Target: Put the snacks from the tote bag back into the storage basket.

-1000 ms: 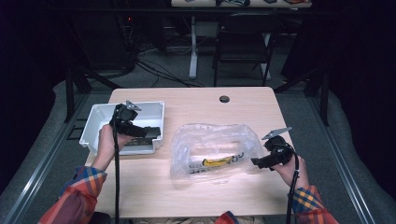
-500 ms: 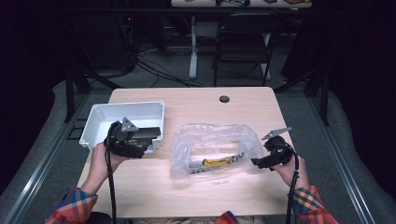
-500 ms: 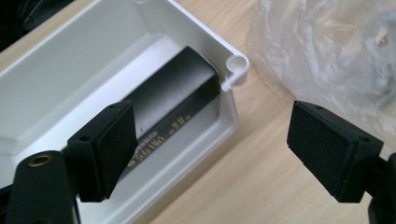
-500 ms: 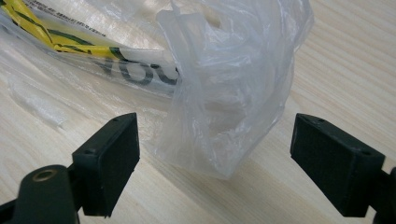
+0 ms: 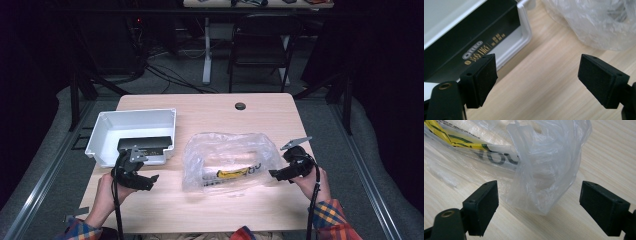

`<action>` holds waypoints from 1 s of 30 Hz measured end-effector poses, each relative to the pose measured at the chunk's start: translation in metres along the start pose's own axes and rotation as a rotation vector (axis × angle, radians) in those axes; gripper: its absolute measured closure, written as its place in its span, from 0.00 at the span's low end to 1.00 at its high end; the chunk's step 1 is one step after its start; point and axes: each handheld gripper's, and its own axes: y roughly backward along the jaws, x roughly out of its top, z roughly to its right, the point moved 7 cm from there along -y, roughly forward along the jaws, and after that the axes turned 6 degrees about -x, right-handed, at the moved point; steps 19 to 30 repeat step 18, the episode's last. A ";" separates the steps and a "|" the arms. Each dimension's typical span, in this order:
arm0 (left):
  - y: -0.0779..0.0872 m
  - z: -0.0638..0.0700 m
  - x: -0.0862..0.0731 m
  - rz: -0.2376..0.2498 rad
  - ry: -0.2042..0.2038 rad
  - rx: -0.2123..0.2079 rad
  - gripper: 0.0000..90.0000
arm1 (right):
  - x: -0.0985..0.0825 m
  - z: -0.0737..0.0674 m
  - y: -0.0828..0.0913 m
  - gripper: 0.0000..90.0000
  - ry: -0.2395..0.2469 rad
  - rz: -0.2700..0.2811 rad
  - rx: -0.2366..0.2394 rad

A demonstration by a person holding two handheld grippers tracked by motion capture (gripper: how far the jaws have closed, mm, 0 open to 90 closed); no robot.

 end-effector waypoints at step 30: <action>-0.014 0.005 -0.010 -0.013 0.016 -0.028 0.16 | -0.002 0.002 -0.001 0.17 -0.011 0.011 0.014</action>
